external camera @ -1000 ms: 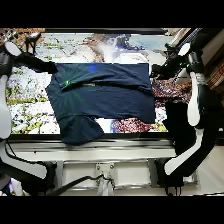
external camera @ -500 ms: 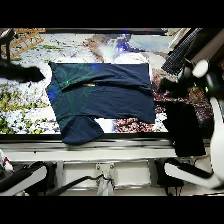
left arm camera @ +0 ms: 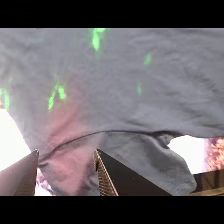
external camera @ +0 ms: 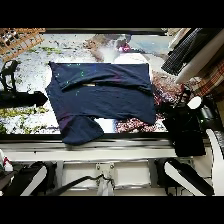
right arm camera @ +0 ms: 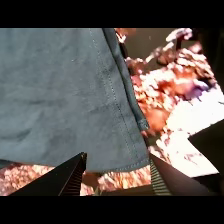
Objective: Fold the clothes and pants, and hang the long-sleeved shirts on hangers.
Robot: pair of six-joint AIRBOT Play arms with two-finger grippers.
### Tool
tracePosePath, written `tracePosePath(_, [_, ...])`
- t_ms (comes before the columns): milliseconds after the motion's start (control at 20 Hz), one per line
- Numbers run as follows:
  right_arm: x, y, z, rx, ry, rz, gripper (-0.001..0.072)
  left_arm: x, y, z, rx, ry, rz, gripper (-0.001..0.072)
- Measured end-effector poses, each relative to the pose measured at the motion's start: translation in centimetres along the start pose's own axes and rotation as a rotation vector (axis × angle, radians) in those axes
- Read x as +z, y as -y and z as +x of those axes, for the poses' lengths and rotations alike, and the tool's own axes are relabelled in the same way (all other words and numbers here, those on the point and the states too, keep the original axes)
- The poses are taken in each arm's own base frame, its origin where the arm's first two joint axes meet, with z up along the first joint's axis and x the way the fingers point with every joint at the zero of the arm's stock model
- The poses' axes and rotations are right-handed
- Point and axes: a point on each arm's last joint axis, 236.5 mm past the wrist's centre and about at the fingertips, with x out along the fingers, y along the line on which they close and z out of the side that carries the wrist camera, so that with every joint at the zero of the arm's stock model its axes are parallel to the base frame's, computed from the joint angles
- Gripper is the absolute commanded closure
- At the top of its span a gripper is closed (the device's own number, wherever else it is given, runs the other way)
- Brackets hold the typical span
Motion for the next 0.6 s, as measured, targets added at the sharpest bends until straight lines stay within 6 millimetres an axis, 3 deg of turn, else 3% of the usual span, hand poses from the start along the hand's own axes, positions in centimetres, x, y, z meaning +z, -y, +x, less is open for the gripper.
tracePosePath(300, [-0.5,-0.2,3.4,0.040,-0.072,0.008,0.0211,-0.4,-0.5,0.9,0.013,0.012,-0.002,0.0338])
tracePosePath(600, [0.0,0.5,4.8,0.021,-0.068,0.004,0.0211,-0.2,-0.7,1.1,0.018,0.022,-0.003,0.0338])
